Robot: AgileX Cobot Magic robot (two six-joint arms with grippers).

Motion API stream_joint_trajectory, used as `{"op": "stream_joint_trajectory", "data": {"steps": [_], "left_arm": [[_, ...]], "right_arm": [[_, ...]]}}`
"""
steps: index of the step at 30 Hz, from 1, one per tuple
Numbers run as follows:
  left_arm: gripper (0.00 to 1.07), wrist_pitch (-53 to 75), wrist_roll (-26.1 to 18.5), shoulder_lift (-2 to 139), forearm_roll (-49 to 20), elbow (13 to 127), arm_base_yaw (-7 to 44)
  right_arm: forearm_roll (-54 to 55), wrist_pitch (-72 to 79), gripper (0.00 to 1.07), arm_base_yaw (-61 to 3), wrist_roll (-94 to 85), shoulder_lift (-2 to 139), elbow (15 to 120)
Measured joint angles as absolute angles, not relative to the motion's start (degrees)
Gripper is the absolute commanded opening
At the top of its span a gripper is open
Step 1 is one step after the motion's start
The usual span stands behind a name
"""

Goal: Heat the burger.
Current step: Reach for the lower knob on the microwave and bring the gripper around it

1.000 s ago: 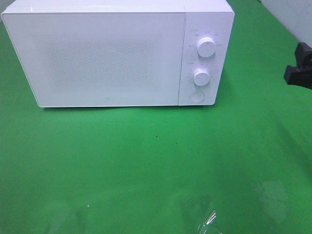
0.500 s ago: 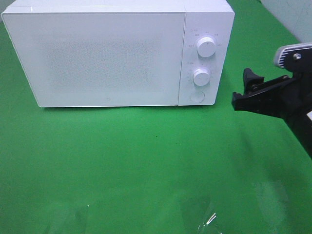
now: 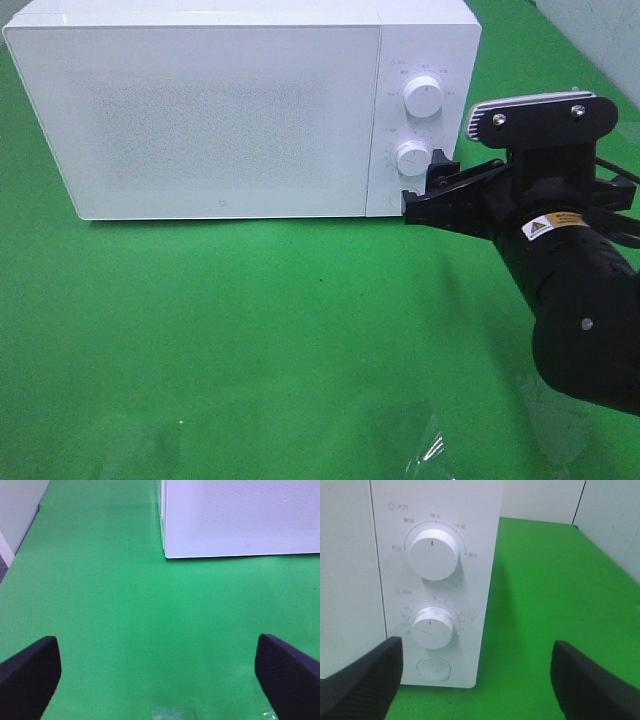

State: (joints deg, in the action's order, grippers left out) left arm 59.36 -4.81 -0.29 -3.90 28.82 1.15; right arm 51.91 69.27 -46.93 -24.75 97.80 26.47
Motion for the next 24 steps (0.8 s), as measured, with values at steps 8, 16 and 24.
{"op": "stream_joint_trajectory", "data": {"steps": [8,16,24], "left_arm": [[1.04,59.36,-4.81,-0.29,-3.9,28.82,1.15],[1.04,59.36,-4.81,-0.29,-3.9,28.82,1.15],[1.04,59.36,-4.81,-0.29,-3.9,28.82,1.15]], "right_arm": [[52.08,69.27,0.78,-46.93,-23.72,104.34,32.09],[51.62,69.27,0.77,-44.0,-21.37,110.24,38.67],[49.22,69.27,0.76,-42.4,-20.97,114.76,43.03]]}}
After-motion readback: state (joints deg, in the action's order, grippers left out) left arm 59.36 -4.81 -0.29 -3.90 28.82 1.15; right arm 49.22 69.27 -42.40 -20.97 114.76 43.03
